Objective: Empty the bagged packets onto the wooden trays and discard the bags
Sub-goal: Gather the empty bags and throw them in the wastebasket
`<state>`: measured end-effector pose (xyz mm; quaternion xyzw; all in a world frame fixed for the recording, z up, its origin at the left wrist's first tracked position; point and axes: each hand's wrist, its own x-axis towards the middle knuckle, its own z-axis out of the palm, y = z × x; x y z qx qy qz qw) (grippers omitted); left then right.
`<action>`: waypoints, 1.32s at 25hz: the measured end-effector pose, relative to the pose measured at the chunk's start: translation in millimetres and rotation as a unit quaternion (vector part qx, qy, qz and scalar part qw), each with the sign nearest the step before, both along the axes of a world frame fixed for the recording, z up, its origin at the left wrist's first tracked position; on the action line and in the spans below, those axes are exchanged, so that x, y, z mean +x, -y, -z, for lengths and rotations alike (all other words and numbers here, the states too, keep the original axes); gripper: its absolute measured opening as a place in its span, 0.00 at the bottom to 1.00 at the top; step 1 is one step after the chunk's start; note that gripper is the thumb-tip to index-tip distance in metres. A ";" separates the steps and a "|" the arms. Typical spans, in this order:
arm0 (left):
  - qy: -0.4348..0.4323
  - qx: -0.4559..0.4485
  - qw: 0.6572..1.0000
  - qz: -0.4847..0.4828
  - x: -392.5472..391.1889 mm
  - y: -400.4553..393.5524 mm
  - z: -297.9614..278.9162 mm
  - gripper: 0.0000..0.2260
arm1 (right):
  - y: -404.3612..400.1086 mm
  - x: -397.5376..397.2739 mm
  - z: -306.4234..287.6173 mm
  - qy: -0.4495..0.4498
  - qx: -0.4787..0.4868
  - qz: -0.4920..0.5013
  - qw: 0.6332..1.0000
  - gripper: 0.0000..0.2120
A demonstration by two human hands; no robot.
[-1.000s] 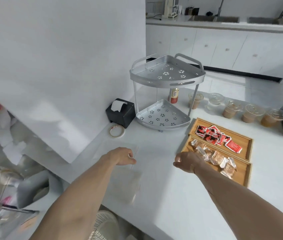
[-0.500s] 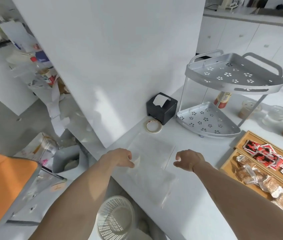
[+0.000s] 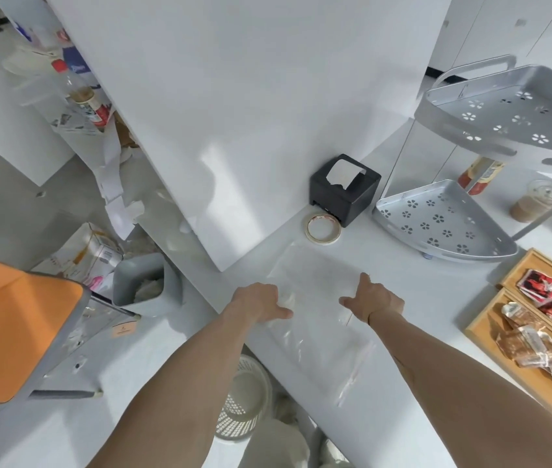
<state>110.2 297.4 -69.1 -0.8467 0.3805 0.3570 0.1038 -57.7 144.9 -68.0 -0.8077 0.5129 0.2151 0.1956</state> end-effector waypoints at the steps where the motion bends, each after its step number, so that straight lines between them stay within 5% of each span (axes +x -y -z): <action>1: -0.009 -0.010 1.000 -0.019 -1.1 0.9 0.8 0.27 | -1.0 0.8 2.3 0.008 0.001 0.011 1.000 0.25; 8: -0.079 -0.074 0.986 -0.124 -9.7 -0.9 15.8 0.20 | -1.2 3.4 17.8 0.110 0.041 0.151 0.982 0.33; 18: -0.048 -0.122 0.983 -0.129 -31.0 -8.3 -1.4 0.11 | 24.5 -33.2 5.3 0.279 0.120 0.337 0.891 0.06; 25: -0.061 -0.178 0.958 -0.215 -60.2 -54.5 -22.5 0.02 | -2.1 -58.9 -19.7 0.350 0.135 0.241 0.895 0.02; 33: -0.013 -0.207 0.930 -0.304 -60.6 -157.8 -44.0 0.10 | -77.7 -22.2 -51.8 0.344 0.167 0.075 0.921 0.04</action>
